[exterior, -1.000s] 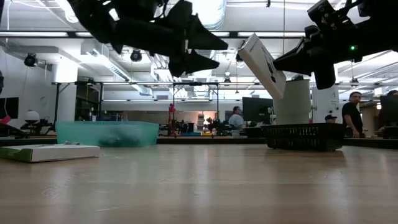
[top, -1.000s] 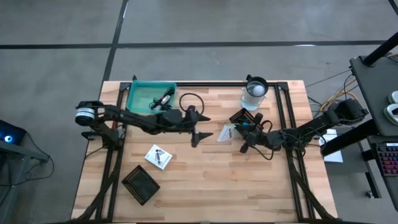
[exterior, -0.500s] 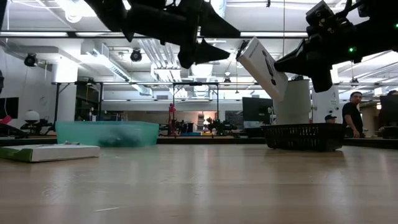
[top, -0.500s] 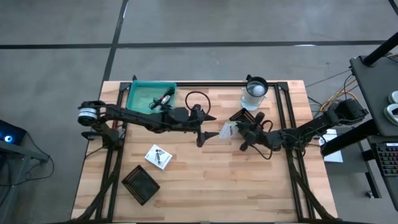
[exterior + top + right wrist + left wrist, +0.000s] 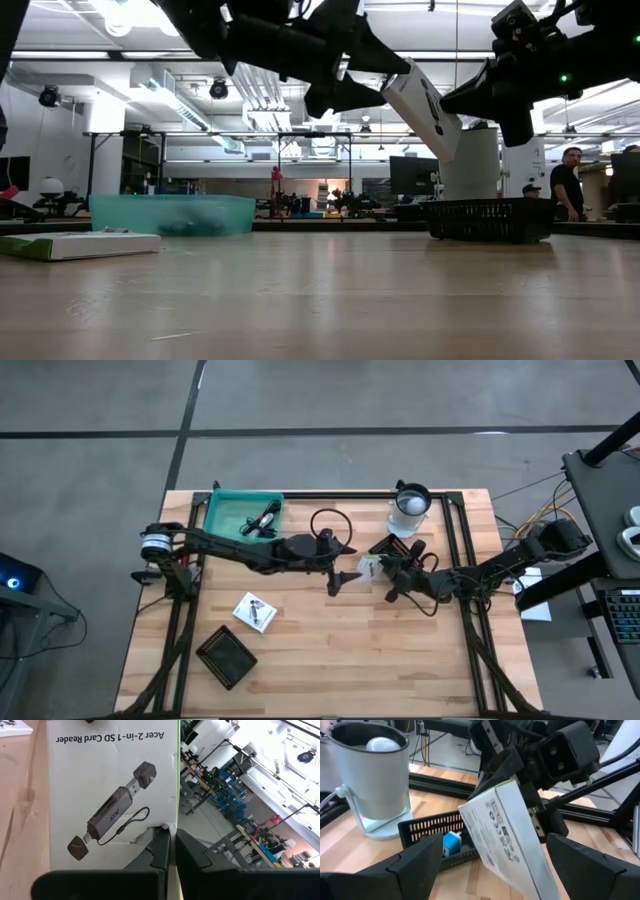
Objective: Pick and place items into bin
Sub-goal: Put the right white card reader box into the bottom black bin
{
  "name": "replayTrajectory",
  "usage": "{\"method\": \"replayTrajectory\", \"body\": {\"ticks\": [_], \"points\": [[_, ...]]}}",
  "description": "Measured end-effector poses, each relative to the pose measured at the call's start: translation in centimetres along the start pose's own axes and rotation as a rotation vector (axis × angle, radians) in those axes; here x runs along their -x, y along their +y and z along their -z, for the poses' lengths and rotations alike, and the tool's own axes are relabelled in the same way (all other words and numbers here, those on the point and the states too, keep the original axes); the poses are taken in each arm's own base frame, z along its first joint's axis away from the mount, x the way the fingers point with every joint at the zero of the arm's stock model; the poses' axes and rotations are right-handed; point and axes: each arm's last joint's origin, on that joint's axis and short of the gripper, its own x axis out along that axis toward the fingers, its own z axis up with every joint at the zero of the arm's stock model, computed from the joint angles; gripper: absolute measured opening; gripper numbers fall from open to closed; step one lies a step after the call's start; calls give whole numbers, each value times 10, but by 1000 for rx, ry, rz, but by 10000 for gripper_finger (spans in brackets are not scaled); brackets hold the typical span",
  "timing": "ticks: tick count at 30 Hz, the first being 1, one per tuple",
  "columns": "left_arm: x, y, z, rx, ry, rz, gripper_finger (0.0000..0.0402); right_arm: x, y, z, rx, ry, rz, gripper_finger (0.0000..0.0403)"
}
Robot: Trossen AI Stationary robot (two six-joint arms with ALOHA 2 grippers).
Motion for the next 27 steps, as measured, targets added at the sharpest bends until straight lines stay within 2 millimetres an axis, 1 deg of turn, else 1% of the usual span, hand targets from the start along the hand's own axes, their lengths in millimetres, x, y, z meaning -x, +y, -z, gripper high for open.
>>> {"method": "replayTrajectory", "body": {"ticks": [5,14,22,27], "points": [[-2,1,-1,0,-2,-10,338,0,0,0,1,1,-1,11],[-5,5,1,-10,-8,-79,338,0,0,0,3,4,3,11],[-5,6,-1,-49,-18,-131,338,0,0,0,2,4,3,11],[-6,8,3,-58,-1,-165,338,0,0,0,3,0,-4,11]]}}
